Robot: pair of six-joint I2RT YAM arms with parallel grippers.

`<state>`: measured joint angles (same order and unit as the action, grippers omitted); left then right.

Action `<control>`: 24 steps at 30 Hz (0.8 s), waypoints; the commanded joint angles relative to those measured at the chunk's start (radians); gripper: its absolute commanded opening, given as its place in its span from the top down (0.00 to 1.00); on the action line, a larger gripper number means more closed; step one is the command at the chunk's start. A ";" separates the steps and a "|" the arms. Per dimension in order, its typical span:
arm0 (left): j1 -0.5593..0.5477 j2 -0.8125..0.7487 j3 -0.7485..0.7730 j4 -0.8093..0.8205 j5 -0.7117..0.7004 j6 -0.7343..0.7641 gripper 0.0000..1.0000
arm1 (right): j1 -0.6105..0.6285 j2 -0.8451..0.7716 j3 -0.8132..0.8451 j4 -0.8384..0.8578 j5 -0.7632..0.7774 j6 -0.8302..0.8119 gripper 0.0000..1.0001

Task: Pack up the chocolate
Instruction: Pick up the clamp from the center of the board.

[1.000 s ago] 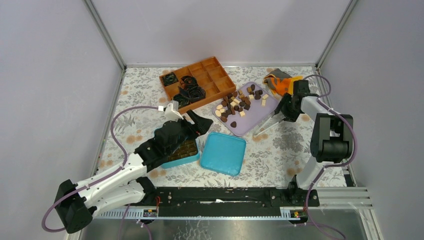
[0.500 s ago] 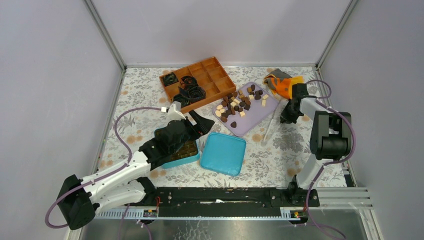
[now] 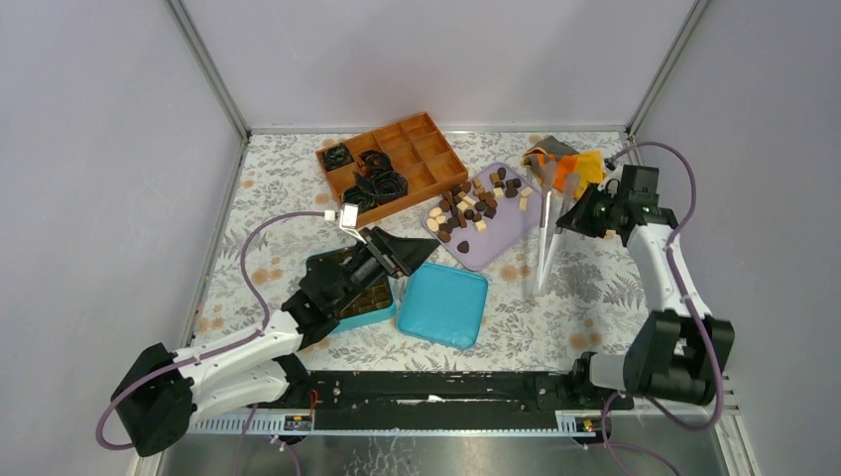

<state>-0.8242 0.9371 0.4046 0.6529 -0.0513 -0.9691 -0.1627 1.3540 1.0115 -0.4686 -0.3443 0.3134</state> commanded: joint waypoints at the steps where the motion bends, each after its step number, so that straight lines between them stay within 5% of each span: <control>1: -0.004 0.086 0.058 0.268 0.139 0.017 0.10 | 0.011 -0.105 0.003 0.031 -0.529 -0.240 1.00; 4: -0.005 0.189 0.135 0.279 0.214 0.033 0.15 | 0.053 -0.107 0.065 -0.027 -0.736 -0.365 1.00; 8: -0.007 0.300 0.223 0.301 0.260 0.059 0.17 | 0.155 -0.093 0.173 -0.203 -0.815 -0.543 1.00; 15: -0.043 0.443 0.346 0.320 0.290 0.093 0.38 | 0.270 -0.107 0.243 -0.175 -0.859 -0.518 1.00; 24: -0.102 0.537 0.433 0.436 0.349 0.088 0.52 | 0.308 -0.119 0.233 -0.125 -0.853 -0.466 1.00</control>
<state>-0.9054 1.4567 0.7841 0.9600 0.2531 -0.9058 0.1341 1.2705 1.2152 -0.6334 -1.1465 -0.1783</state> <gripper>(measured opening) 0.491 0.075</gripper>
